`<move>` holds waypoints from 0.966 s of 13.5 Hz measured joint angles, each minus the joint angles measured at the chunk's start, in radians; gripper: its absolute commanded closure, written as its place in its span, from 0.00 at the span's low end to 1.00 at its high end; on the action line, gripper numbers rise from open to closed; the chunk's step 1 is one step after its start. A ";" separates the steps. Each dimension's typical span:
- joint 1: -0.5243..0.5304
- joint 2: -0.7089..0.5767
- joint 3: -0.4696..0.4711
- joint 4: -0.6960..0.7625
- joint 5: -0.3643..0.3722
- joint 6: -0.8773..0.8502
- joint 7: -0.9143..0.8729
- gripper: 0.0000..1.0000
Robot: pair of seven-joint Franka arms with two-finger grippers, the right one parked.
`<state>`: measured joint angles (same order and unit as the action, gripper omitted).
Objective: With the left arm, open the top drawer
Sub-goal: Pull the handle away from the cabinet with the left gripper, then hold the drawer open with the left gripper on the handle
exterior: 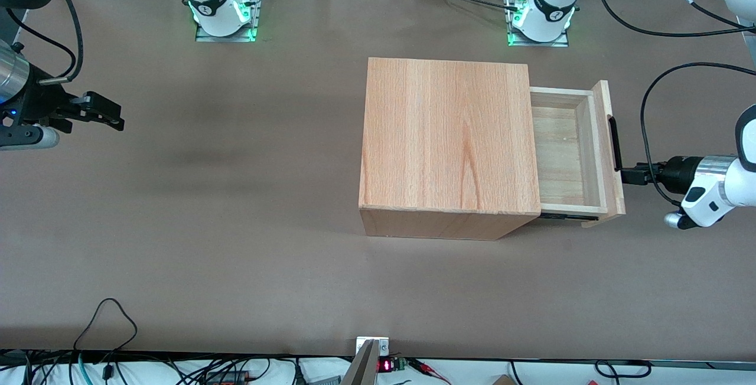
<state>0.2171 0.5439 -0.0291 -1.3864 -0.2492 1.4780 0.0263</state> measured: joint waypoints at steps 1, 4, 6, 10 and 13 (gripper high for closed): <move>0.004 0.000 0.000 0.000 0.000 0.001 0.001 0.00; 0.013 0.000 0.000 0.000 0.000 0.003 0.002 0.00; 0.018 0.000 0.000 0.000 0.000 0.006 0.002 0.00; 0.039 0.000 0.001 0.000 0.000 0.015 0.009 0.00; 0.046 0.001 0.001 0.000 0.000 0.020 0.016 0.00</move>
<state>0.2633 0.5447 -0.0278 -1.3863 -0.2492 1.4984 0.0425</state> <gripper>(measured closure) 0.000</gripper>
